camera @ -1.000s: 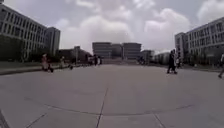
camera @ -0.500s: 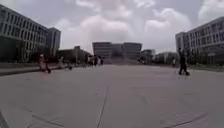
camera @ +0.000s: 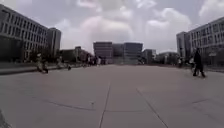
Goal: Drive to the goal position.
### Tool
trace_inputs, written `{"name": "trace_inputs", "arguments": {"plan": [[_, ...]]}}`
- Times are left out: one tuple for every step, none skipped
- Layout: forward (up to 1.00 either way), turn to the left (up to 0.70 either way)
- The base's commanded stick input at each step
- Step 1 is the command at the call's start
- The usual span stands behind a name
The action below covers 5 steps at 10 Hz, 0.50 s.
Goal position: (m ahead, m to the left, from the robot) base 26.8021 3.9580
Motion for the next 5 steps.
{"name": "trace_inputs", "arguments": {"plan": [[0.7,0.0],[0.7,0.0],[0.7,0.0],[0.7,0.0],[0.7,0.0]]}}
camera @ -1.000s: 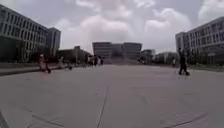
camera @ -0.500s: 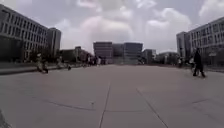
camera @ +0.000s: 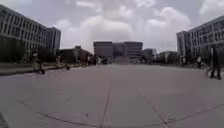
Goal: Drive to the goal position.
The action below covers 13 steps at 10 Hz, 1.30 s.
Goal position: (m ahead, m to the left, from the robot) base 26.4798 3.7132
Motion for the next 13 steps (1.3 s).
{"name": "trace_inputs", "arguments": {"plan": [[0.7,0.0],[0.7,0.0],[0.7,0.0],[0.7,0.0],[0.7,0.0],[0.7,0.0],[0.7,-0.08],[0.7,-0.13],[0.7,-0.11],[0.7,-0.03],[0.7,-0.01],[0.7,0.0],[0.7,0.0]]}}
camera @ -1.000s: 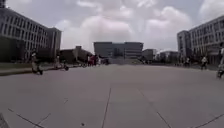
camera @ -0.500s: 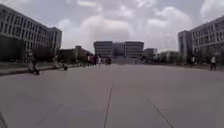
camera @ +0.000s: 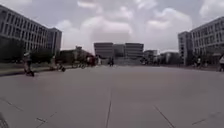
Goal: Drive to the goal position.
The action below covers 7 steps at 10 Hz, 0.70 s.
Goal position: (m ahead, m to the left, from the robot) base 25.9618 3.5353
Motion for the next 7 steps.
{"name": "trace_inputs", "arguments": {"plan": [[0.7,0.0],[0.7,0.0],[0.7,0.0],[0.7,-0.01],[0.7,-0.09],[0.7,-0.14],[0.7,-0.09]]}}
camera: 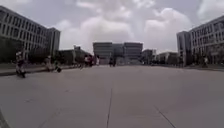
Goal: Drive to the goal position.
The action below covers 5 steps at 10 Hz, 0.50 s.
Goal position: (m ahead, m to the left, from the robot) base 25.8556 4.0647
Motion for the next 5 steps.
{"name": "trace_inputs", "arguments": {"plan": [[0.7,0.0],[0.7,0.0],[0.7,0.0],[0.7,0.0],[0.7,0.0]]}}
